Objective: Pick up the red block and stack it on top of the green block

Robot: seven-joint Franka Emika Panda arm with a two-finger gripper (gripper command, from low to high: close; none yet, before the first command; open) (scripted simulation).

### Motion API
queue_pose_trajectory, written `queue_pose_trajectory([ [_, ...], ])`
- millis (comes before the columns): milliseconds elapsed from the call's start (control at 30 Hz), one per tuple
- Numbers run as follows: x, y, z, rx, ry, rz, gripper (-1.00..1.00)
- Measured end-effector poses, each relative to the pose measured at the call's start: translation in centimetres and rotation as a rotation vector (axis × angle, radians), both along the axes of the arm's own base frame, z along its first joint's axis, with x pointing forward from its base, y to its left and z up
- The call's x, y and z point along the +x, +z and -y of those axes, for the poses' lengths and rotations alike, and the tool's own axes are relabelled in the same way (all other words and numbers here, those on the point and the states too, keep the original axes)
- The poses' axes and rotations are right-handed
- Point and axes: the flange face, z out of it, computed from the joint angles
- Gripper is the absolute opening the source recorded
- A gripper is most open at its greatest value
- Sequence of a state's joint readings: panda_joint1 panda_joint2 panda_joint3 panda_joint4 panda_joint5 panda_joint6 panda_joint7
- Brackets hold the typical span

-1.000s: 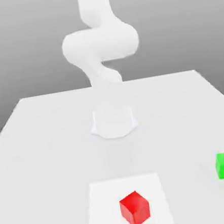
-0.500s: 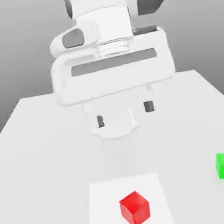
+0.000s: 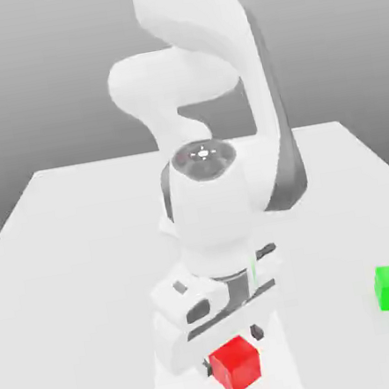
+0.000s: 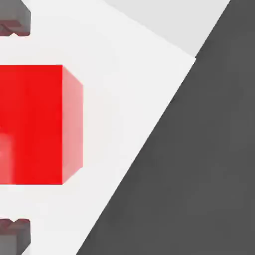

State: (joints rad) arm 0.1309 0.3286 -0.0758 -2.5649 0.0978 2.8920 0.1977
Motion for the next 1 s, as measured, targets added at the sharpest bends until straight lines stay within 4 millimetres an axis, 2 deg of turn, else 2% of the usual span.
queue_pose_trajectory([
  [167, 0.0, -0.3, 0.0, 0.000, 0.000, -0.001, -1.00],
  [200, 0.0, 0.1, 0.0, 0.000, 0.000, -0.001, -1.00],
  [367, 0.0, 5.2, 0.0, 0.000, 0.000, -0.001, -1.00],
  [400, -0.1, 6.0, -1.3, 0.002, 0.015, -0.002, -1.00],
  [533, -2.1, 7.6, -11.7, 0.009, 0.154, -0.006, -1.00],
  [633, -6.3, 8.7, -21.3, 0.008, 0.301, -0.006, -1.00],
  [700, -9.9, 9.6, -26.3, 0.004, 0.382, -0.004, -1.00],
  [733, -10.8, 9.4, -27.5, 0.002, 0.398, -0.003, -1.00],
  [867, -10.8, 5.3, -27.7, 0.000, 0.383, -0.001, -1.00],
  [900, -10.9, 4.2, -27.7, 0.000, 0.383, -0.001, 1.00],
  [1000, -10.9, 4.2, -27.7, 0.000, 0.383, -0.001, 1.00],
])
